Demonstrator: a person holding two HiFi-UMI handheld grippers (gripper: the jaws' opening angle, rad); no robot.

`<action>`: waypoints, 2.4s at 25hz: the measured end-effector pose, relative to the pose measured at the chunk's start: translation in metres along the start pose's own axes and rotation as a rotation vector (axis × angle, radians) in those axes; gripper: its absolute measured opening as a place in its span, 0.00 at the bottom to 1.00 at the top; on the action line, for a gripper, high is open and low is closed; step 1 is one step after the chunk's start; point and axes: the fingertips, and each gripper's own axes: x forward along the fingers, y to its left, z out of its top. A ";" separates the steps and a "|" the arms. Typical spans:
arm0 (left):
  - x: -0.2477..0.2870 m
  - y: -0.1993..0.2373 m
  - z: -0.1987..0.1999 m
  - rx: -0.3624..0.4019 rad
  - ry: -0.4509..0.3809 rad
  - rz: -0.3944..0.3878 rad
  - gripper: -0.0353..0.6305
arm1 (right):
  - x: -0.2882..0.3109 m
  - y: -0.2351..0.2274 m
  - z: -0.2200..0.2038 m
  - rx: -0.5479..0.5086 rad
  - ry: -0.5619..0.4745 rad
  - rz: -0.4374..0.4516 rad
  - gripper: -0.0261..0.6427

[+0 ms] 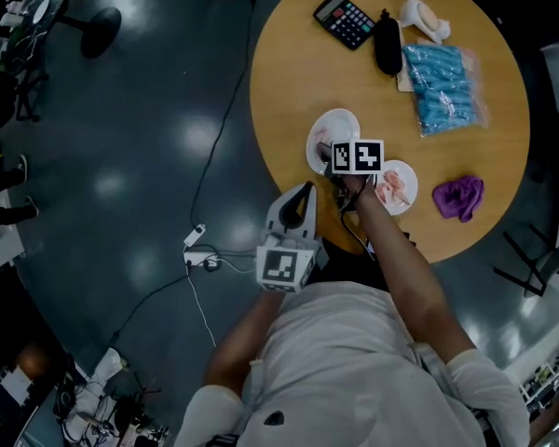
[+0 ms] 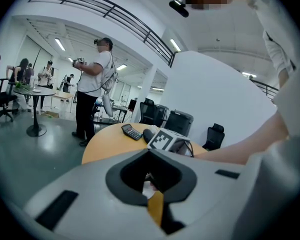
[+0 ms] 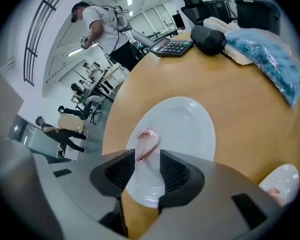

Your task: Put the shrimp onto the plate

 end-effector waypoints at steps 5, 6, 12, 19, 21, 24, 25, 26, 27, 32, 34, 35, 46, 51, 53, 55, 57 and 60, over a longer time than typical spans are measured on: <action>-0.001 0.001 0.004 -0.017 -0.003 -0.005 0.06 | 0.003 0.007 0.007 -0.070 -0.009 -0.048 0.28; -0.001 0.000 0.003 -0.012 -0.001 -0.007 0.06 | 0.005 0.006 0.008 -0.085 -0.011 -0.071 0.28; -0.001 0.001 0.000 0.013 0.003 -0.022 0.06 | 0.003 0.004 0.008 -0.143 -0.006 -0.102 0.10; 0.000 -0.004 -0.002 0.014 0.007 -0.032 0.06 | -0.031 0.003 -0.002 -0.138 -0.034 -0.021 0.09; 0.002 -0.009 -0.004 0.019 0.010 -0.045 0.06 | -0.053 -0.002 -0.009 -0.161 -0.050 0.001 0.09; 0.009 -0.023 -0.003 0.032 0.018 -0.070 0.06 | -0.092 -0.024 -0.026 -0.262 -0.062 -0.001 0.09; 0.011 -0.028 -0.003 0.037 0.020 -0.080 0.06 | -0.106 -0.035 -0.034 -0.307 -0.058 -0.013 0.09; 0.014 -0.032 -0.003 0.042 0.023 -0.089 0.06 | -0.118 -0.048 -0.043 -0.350 -0.046 -0.028 0.09; 0.016 -0.037 -0.004 0.047 0.026 -0.099 0.06 | -0.129 -0.062 -0.055 -0.391 -0.025 -0.045 0.09; 0.026 -0.063 -0.012 0.064 0.052 -0.139 0.06 | -0.160 -0.124 -0.125 -0.528 0.158 -0.097 0.09; 0.031 -0.072 -0.018 0.057 0.064 -0.147 0.06 | -0.162 -0.143 -0.146 -0.546 0.210 -0.126 0.09; 0.034 -0.076 -0.021 0.049 0.071 -0.148 0.06 | -0.161 -0.151 -0.153 -0.554 0.228 -0.143 0.09; 0.043 -0.104 -0.027 0.076 0.090 -0.169 0.06 | -0.150 -0.171 -0.153 -0.635 0.333 -0.201 0.09; 0.043 -0.103 -0.026 0.060 0.087 -0.151 0.06 | -0.142 -0.168 -0.151 -0.642 0.354 -0.177 0.09; 0.042 -0.103 -0.027 0.059 0.088 -0.151 0.06 | -0.140 -0.167 -0.149 -0.638 0.357 -0.177 0.09; 0.043 -0.103 -0.027 0.061 0.087 -0.153 0.06 | -0.140 -0.166 -0.147 -0.636 0.352 -0.180 0.09; 0.043 -0.104 -0.025 0.064 0.085 -0.157 0.06 | -0.144 -0.165 -0.146 -0.625 0.335 -0.182 0.09; 0.044 -0.105 -0.024 0.067 0.085 -0.164 0.06 | -0.152 -0.168 -0.145 -0.591 0.307 -0.198 0.12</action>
